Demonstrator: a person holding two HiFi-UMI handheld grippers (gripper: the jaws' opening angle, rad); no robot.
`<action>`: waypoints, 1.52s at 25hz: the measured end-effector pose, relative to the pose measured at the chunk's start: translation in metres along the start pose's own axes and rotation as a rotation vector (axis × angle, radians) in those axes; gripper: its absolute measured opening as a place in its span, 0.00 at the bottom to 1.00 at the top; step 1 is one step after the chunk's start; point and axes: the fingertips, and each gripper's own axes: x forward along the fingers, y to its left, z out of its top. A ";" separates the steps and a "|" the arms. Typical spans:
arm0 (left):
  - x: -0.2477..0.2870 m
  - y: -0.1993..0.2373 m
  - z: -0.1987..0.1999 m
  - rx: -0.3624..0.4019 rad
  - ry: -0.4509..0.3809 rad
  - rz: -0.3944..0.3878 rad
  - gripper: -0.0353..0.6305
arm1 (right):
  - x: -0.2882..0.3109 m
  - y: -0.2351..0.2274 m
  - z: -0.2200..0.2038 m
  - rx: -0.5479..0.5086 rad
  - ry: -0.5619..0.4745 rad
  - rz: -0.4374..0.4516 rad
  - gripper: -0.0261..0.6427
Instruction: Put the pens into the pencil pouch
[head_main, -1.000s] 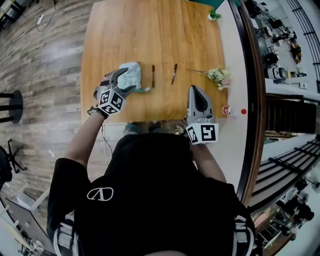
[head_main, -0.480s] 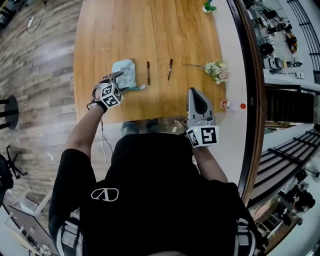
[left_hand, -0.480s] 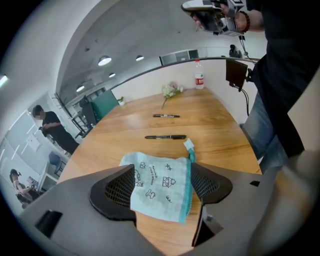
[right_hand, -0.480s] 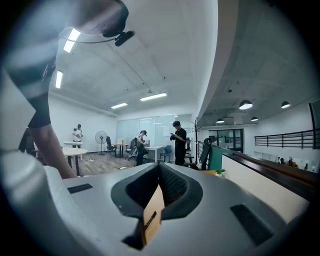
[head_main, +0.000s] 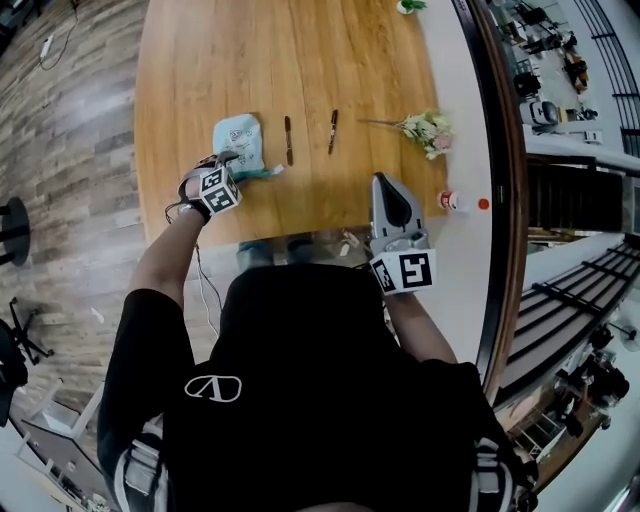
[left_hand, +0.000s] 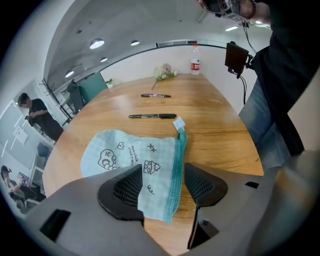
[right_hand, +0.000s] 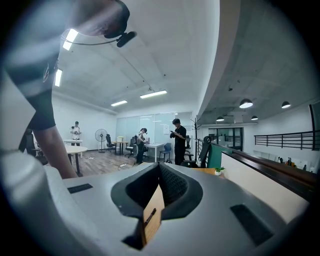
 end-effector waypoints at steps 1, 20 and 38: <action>0.002 -0.001 -0.003 -0.001 0.013 -0.007 0.43 | 0.000 0.000 -0.001 0.001 0.002 -0.001 0.04; -0.046 0.036 0.040 -0.425 -0.209 -0.040 0.08 | 0.000 -0.013 0.003 0.044 -0.035 -0.026 0.04; -0.201 0.084 0.134 -0.977 -0.758 0.046 0.08 | 0.015 -0.032 0.009 0.104 -0.087 -0.036 0.04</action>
